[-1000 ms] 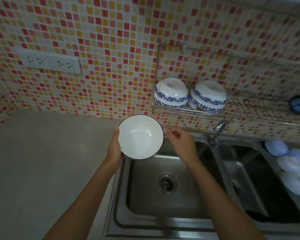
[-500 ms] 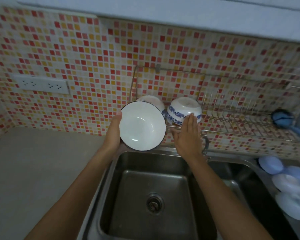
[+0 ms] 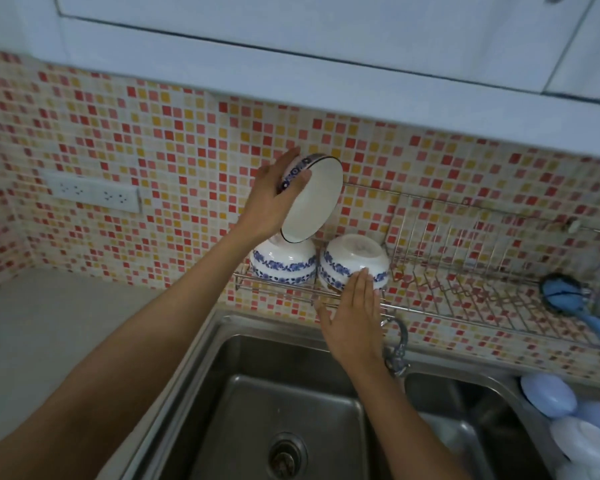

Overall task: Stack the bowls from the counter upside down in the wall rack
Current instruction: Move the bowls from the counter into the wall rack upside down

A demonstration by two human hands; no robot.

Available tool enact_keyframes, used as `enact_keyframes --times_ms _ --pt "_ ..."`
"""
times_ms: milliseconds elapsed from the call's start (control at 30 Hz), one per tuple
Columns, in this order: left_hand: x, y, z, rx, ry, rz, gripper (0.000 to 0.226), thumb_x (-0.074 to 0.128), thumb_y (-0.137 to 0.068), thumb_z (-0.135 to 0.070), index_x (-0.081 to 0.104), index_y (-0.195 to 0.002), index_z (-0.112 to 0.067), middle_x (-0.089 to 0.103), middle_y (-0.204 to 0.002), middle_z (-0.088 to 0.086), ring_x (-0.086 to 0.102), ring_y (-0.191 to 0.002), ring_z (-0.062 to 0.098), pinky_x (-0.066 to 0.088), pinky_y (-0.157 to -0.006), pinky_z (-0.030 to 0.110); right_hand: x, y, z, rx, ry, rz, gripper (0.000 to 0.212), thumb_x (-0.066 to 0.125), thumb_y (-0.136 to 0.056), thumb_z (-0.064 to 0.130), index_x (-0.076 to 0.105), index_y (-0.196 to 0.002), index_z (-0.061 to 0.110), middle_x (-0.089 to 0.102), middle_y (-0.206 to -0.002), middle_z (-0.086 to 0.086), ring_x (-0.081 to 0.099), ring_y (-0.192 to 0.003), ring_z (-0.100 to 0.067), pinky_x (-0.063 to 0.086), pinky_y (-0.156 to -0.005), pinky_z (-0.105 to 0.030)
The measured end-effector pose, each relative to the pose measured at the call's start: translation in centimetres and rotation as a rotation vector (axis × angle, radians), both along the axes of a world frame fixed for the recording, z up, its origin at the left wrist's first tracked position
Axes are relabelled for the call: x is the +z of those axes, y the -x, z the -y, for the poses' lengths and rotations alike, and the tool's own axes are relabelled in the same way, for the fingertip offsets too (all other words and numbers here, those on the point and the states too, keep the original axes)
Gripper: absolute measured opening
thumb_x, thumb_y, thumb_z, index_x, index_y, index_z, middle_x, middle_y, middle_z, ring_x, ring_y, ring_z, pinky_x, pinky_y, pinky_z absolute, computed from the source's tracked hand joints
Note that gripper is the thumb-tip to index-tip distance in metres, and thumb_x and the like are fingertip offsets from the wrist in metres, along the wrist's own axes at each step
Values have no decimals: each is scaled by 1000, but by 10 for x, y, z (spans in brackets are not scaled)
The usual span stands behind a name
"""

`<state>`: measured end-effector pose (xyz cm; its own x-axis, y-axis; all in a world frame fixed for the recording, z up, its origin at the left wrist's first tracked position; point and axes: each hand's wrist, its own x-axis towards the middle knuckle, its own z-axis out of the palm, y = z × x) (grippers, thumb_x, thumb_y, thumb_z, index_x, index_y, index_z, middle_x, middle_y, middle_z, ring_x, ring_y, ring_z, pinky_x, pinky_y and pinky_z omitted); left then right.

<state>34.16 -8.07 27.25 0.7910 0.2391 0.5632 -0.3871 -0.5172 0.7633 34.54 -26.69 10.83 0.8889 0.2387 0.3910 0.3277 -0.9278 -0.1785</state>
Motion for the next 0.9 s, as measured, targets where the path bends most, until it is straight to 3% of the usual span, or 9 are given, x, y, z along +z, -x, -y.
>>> enact_keyframes --times_ms 167,267,333,467,600,900 --pt "-22 -23 3 88 -367 51 57 63 -84 -49 46 -137 -36 34 -140 14 32 -130 29 33 -111 43 0 -1 1 20 -2 -1 93 10 -89 71 -12 -150 4 -17 -159 -14 -16 -147 -25 -11 -117 -37" --pt "-44 -31 3 159 -612 74 60 62 -81 -53 49 -136 -32 36 -144 18 30 -132 35 24 -112 46 -3 -4 1 24 1 29 94 6 -87 71 -8 -150 2 -14 -159 -15 -13 -147 -26 -10 -118 -38" --pt "-55 -34 2 207 -784 70 62 58 -80 -58 49 -136 -33 39 -143 18 32 -131 40 25 -112 52 -5 -5 2 28 3 43 94 6 -87 70 -7 -150 2 -14 -159 -15 -12 -147 -27 -10 -117 -38" --pt "-70 -37 -1 226 -1005 65 59 66 -79 -49 53 -133 -27 48 -134 21 34 -122 38 31 -107 56 -7 -6 2 18 10 66 93 9 -87 68 -5 -150 2 -11 -159 -16 -9 -148 -28 -8 -117 -38" --pt "-83 -38 -3 201 -1097 22 60 70 -77 -45 54 -131 -26 49 -133 21 41 -123 40 30 -109 57 -7 -6 0 7 17 79 92 11 -89 67 -3 -151 1 -9 -159 -16 -8 -148 -28 -8 -117 -38" --pt "-100 -42 -9 201 -1026 -98 63 73 -75 -44 54 -133 -27 48 -135 21 43 -123 44 31 -108 57 -9 -6 -1 -12 14 100 81 22 -96 57 1 -151 3 -2 -161 -15 -6 -148 -27 -8 -116 -39"
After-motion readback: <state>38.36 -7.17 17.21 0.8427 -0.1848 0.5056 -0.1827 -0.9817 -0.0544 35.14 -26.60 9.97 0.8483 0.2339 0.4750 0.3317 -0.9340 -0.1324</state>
